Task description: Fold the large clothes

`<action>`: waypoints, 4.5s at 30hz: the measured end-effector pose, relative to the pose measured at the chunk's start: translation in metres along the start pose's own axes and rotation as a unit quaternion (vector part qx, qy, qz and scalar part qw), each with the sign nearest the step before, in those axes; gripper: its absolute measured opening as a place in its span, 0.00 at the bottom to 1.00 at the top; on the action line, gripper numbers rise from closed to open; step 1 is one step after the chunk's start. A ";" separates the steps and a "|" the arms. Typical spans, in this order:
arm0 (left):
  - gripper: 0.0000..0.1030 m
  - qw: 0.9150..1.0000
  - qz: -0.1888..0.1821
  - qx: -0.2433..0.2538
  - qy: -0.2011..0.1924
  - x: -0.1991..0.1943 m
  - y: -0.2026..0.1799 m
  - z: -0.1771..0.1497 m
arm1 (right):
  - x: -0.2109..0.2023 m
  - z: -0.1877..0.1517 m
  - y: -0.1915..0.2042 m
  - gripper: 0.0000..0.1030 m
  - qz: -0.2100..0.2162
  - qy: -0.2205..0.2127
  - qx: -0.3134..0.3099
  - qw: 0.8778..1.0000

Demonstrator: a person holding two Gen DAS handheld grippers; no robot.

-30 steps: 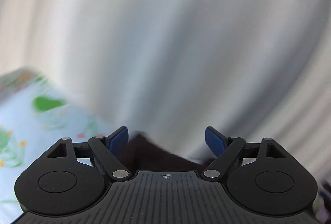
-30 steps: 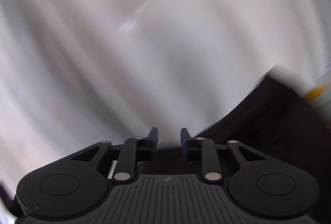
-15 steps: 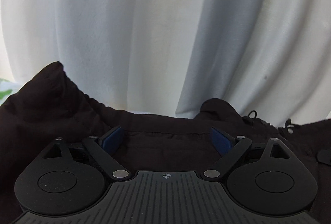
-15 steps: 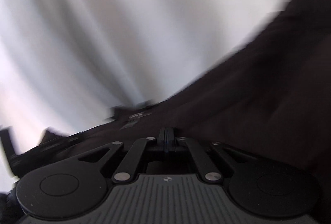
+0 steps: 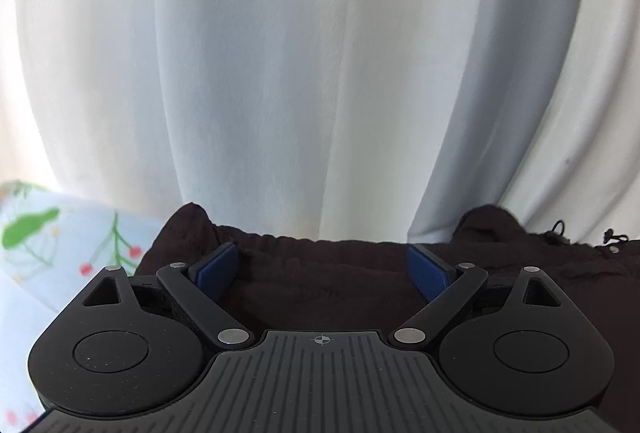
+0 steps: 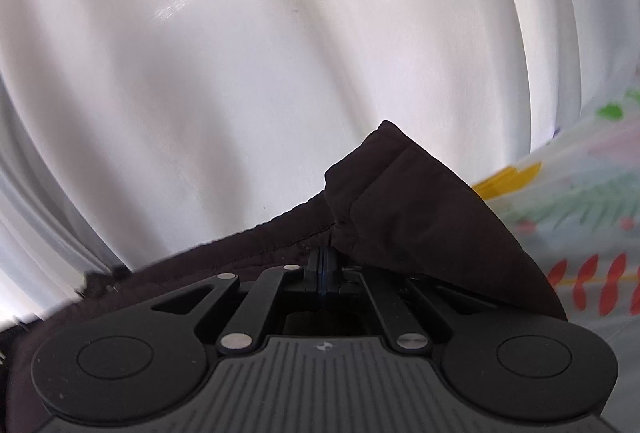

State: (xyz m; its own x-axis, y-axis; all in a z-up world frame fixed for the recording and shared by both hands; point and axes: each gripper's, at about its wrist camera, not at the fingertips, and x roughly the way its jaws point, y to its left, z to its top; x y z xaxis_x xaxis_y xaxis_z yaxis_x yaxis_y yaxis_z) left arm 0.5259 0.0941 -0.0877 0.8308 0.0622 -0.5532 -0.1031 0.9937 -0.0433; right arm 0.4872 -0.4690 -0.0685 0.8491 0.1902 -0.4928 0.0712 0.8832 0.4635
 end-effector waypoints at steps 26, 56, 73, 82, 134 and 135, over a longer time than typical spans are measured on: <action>0.95 0.981 -0.017 -0.170 0.096 -0.015 0.075 -0.023 | -0.084 -0.019 -0.011 0.07 -0.036 0.024 0.035 0.998; 0.51 0.925 -0.154 -0.315 0.145 -0.147 0.133 -0.122 | -0.218 -0.123 -0.098 0.19 0.042 0.017 0.313 0.949; 0.39 0.948 -0.196 -0.230 0.098 -0.297 0.133 -0.093 | -0.365 -0.140 -0.055 0.16 0.058 0.029 0.199 0.978; 0.53 0.944 -0.079 -0.268 0.173 -0.317 0.160 -0.153 | -0.403 -0.147 -0.059 0.27 -0.112 0.003 0.144 0.983; 0.91 0.995 -0.094 -0.019 0.018 -0.126 0.008 -0.093 | -0.161 -0.089 -0.021 0.00 0.025 0.017 -0.016 0.999; 0.92 0.996 -0.086 -0.008 0.016 -0.135 0.012 -0.093 | -0.169 -0.091 -0.024 0.00 0.022 0.010 -0.012 1.000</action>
State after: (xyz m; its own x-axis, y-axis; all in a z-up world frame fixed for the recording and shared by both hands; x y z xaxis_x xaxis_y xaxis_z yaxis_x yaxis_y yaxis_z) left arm 0.3622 0.0890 -0.0910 0.8194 -0.1116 -0.5623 0.0295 0.9878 -0.1530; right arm 0.2947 -0.4836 -0.0637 0.8403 0.2383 -0.4870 0.0209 0.8833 0.4683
